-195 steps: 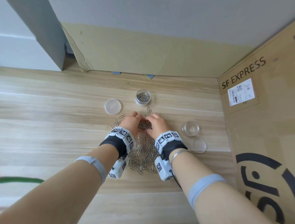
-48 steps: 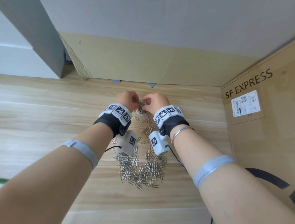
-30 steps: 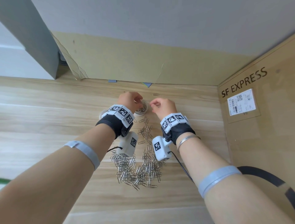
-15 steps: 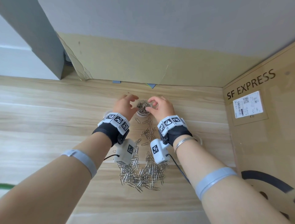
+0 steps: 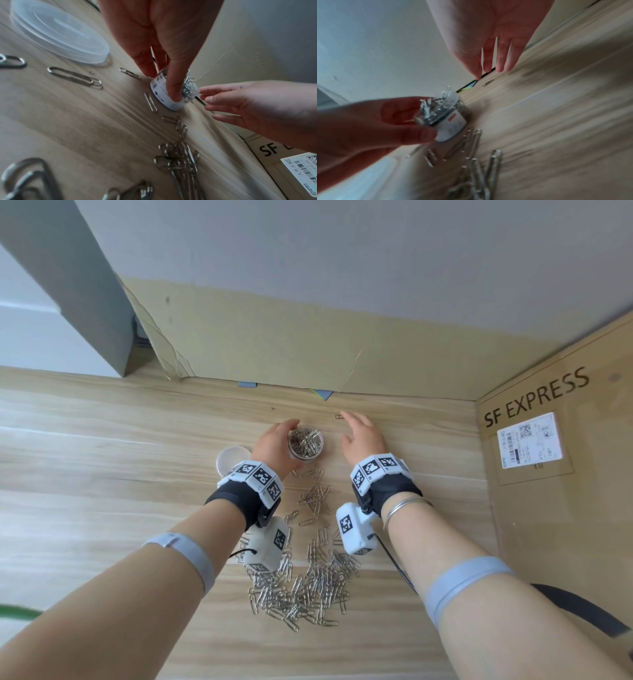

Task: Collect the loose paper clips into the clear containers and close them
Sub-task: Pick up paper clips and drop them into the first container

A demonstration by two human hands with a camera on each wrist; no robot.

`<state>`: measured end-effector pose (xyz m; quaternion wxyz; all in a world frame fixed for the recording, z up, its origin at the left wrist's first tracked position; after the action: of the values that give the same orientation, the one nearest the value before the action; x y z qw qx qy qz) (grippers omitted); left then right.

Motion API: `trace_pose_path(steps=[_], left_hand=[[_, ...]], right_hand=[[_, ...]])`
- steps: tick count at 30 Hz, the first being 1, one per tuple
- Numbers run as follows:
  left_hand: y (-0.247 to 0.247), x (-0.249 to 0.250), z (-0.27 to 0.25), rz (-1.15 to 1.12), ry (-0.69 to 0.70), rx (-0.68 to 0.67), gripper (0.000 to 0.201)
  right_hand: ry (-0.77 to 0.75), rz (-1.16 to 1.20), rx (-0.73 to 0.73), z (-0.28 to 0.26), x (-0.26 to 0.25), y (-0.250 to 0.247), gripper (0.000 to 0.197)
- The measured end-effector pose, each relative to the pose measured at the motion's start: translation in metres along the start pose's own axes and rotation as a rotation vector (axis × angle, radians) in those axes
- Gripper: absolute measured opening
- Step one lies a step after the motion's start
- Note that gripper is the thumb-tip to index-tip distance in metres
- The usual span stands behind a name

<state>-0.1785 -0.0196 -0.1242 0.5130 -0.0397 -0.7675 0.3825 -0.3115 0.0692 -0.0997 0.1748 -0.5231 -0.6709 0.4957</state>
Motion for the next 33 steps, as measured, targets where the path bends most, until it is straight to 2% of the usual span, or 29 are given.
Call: trace_pose_path(steps=[3,6,10,16,20,24,26,29,33], left_hand=[[0.001,0.0,0.0,0.002,0.019,-0.002,0.075],[0.0,0.0,-0.001,-0.005,0.029,0.004,0.071],[-0.002,0.0,-0.003,-0.037,0.039,0.018,0.071],[-0.008,-0.002,-0.015,-0.048,0.022,0.049,0.07],[-0.015,-0.007,-0.028,-0.023,-0.011,0.049,0.069],[-0.023,-0.009,-0.042,0.026,-0.019,0.062,0.069],[-0.024,-0.012,-0.05,0.011,-0.022,0.066,0.07],[-0.026,-0.017,-0.06,-0.025,-0.029,0.063,0.072],[-0.034,-0.023,-0.071,-0.046,-0.05,0.095,0.071]], right_hand=[[-0.016,-0.156,-0.116,0.006,0.001,0.016,0.065],[-0.027,-0.231,-0.194,0.005,0.002,0.028,0.066],[-0.091,-0.209,-0.16,-0.013,0.001,0.033,0.064],[-0.18,-0.1,-0.057,-0.064,-0.003,0.039,0.047],[-0.232,-0.065,-0.056,-0.086,-0.001,0.052,0.044],[-0.175,0.007,-0.169,-0.095,0.001,0.06,0.034],[-0.136,0.041,-0.135,-0.094,0.003,0.058,0.036],[-0.078,-0.071,-0.074,-0.091,0.011,0.059,0.046],[-0.138,-0.064,-0.183,-0.106,-0.001,0.077,0.035]])
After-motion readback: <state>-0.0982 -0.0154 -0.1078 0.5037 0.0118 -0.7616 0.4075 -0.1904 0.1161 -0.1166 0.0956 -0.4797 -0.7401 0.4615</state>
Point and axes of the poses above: each hand's wrist, its own z-axis towards the middle knuckle, its own y-axis out of the palm, x = y × z, the point moved 8 cm from there along z, towards the middle knuckle, and after that the axes turned 15 degrees about y, right-handed, at the moved point
